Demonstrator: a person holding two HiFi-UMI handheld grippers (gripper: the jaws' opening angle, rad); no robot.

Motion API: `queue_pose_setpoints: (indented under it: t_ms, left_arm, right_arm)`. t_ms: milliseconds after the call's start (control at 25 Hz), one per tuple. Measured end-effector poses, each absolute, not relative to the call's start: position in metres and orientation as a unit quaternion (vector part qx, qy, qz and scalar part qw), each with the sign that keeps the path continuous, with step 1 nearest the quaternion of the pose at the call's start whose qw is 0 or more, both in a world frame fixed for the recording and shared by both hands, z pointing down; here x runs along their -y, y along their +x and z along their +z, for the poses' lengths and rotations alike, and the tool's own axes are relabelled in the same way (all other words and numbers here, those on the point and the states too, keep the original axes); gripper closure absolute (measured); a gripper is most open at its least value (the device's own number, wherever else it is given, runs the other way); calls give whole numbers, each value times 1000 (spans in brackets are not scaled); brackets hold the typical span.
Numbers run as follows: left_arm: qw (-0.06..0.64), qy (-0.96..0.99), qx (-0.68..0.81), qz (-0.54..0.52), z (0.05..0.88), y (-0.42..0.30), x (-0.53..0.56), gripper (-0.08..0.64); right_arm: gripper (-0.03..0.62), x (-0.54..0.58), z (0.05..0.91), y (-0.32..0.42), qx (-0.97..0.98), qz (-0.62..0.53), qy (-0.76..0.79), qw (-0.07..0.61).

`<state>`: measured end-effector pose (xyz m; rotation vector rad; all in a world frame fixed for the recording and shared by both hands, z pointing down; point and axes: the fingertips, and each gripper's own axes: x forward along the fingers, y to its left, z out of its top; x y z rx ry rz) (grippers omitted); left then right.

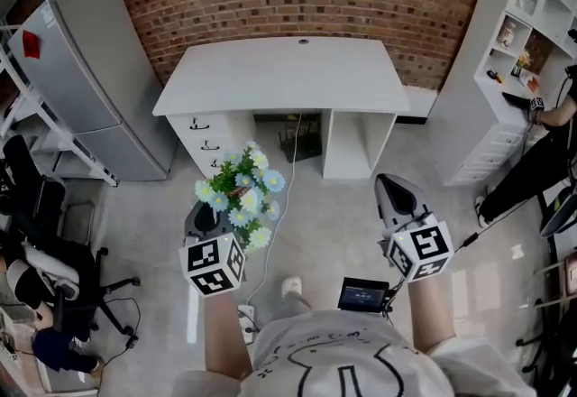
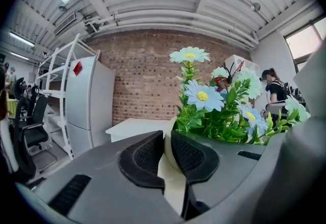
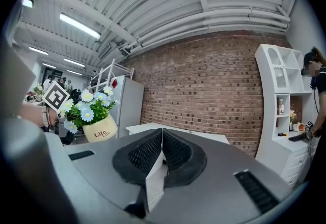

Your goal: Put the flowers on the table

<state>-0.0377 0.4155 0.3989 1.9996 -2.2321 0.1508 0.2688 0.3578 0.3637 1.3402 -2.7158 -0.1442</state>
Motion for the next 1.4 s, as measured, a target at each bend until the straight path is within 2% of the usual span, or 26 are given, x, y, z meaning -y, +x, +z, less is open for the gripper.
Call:
queue_pose_setpoints:
  t_ms: [600,1400]
  left_arm:
    - [67,695,714,48,394,-117,-276,506]
    - [74,694,715,51,407,-145,-178,506]
  right_arm:
    - [575,-245,357,185,879,-50,470,59]
    - [575,-139,375,156,877,-31,474,69]
